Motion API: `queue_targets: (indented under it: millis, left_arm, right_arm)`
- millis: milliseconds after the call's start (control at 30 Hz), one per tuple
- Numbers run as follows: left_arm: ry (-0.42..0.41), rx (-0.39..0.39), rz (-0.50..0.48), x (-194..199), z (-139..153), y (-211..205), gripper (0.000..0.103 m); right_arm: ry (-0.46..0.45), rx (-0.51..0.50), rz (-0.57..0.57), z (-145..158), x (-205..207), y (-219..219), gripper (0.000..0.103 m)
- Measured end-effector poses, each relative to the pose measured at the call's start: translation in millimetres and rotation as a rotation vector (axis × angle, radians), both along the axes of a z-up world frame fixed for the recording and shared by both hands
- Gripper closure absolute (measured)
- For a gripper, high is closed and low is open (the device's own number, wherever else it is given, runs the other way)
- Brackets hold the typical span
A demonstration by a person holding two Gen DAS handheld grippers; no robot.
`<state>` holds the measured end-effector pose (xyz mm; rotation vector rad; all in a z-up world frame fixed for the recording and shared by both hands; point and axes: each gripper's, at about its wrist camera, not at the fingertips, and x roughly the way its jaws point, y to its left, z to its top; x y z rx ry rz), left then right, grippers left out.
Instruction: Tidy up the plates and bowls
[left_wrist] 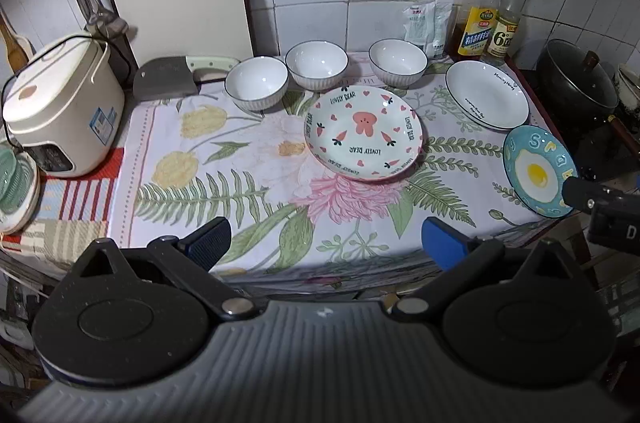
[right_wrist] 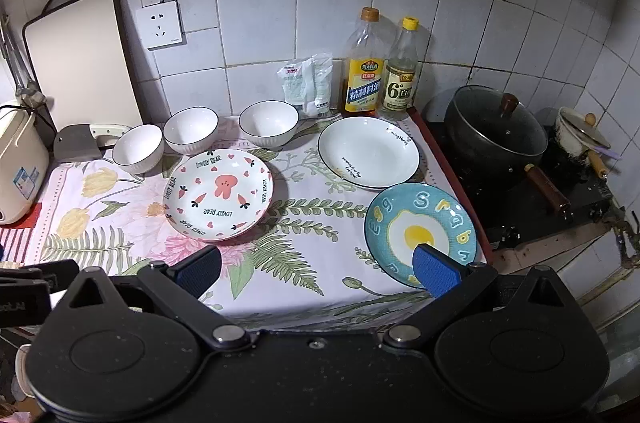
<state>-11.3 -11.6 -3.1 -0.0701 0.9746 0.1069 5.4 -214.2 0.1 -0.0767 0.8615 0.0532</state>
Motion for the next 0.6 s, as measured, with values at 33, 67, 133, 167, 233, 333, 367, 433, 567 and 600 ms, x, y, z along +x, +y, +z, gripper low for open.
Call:
queue_targets:
  millis: [33, 67, 133, 167, 233, 333, 367, 433, 567, 600]
  left_arm:
    - [0.003, 0.0, 0.002, -0.2, -1.0, -0.8, 0.0]
    - [0.005, 0.003, 0.005, -0.1, -1.9, -1.0, 0.0]
    - [0.011, 0.011, 0.007, -0.8, -3.3, -3.3, 0.0]
    - [0.013, 0.011, 0.007, -0.5, -3.1, -3.5, 0.0]
    - [0.014, 0.006, 0.004, -0.6, -1.3, -4.9, 0.0]
    - [0.013, 0.006, 0.004, -0.2, 1.7, -5.9, 0.0]
    - [0.01, 0.002, 0.001, -1.2, 0.9, -5.2, 0.0]
    - [0.011, -0.008, -0.004, -0.9, 2.7, -5.5, 0.0]
    - [0.019, -0.032, -0.03, -3.5, 3.2, -10.0, 0.0]
    - [0.022, -0.037, -0.034, -4.4, 3.3, -11.1, 0.0]
  right_arm:
    - [0.002, 0.0, 0.004, -0.5, 0.8, -0.5, 0.0]
    - [0.0, -0.003, 0.007, -0.5, 0.8, 0.4, 0.0]
    - [-0.002, -0.004, 0.011, -0.6, 1.4, -0.4, 0.0]
    - [-0.003, -0.001, 0.014, -0.4, 1.5, -0.8, 0.0]
    - [-0.005, 0.001, 0.018, -0.2, 1.0, -0.8, 0.0]
    - [-0.009, -0.001, 0.027, 0.3, 1.3, 0.1, 0.0]
    - [-0.01, -0.001, 0.028, 0.9, 1.8, -0.2, 0.0]
    - [-0.012, 0.002, 0.038, 2.3, 0.4, -1.3, 0.0]
    - [-0.015, -0.008, 0.047, 2.9, -0.3, -2.7, 0.0]
    - [-0.015, -0.009, 0.048, 3.0, 0.0, -3.9, 0.0]
